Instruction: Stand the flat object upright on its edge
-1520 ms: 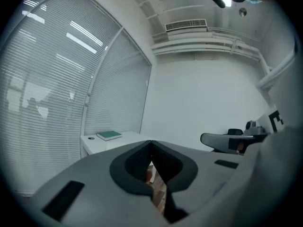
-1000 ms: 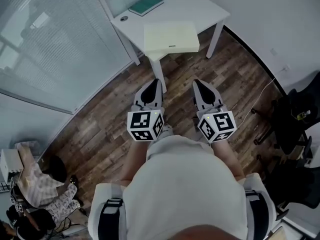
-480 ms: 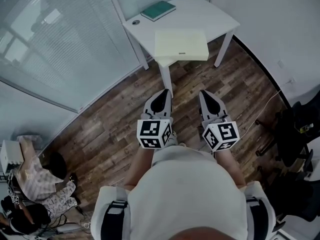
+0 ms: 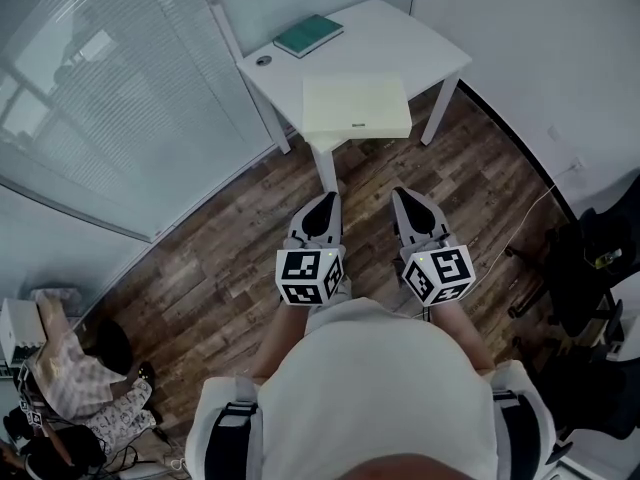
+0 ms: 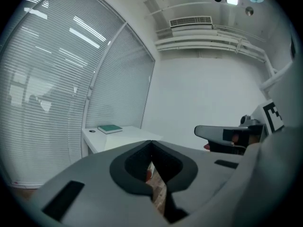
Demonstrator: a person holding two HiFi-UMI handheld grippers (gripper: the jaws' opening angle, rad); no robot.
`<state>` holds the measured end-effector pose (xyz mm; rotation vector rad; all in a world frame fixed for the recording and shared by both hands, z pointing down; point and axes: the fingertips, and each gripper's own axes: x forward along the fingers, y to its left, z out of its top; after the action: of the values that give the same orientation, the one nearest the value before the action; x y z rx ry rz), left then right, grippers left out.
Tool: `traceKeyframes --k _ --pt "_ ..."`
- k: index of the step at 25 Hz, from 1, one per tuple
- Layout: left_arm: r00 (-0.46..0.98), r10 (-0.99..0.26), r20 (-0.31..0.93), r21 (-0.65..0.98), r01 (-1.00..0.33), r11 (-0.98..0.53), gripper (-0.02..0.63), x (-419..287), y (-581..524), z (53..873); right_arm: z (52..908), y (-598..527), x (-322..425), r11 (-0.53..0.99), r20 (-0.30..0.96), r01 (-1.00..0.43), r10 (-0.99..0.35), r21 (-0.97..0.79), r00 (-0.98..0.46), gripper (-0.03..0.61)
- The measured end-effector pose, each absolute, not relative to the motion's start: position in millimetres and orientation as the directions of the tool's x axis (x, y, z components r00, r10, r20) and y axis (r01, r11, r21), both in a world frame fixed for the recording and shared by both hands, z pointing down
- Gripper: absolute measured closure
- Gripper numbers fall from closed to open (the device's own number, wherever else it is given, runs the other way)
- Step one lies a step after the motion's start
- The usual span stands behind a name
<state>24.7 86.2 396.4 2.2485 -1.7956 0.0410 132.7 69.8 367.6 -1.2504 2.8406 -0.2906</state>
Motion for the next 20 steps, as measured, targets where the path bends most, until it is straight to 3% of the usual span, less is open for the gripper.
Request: traceKeyframes --k 20 --pt "0.247 -0.95 0.189 0.189 -0.959 -0.212 0.597 -35.9 -39.8 397.8 360.0 -60.5 79.2 0.638 0.041 -0.746 -0.754 -0.19 -0.656 0.558"
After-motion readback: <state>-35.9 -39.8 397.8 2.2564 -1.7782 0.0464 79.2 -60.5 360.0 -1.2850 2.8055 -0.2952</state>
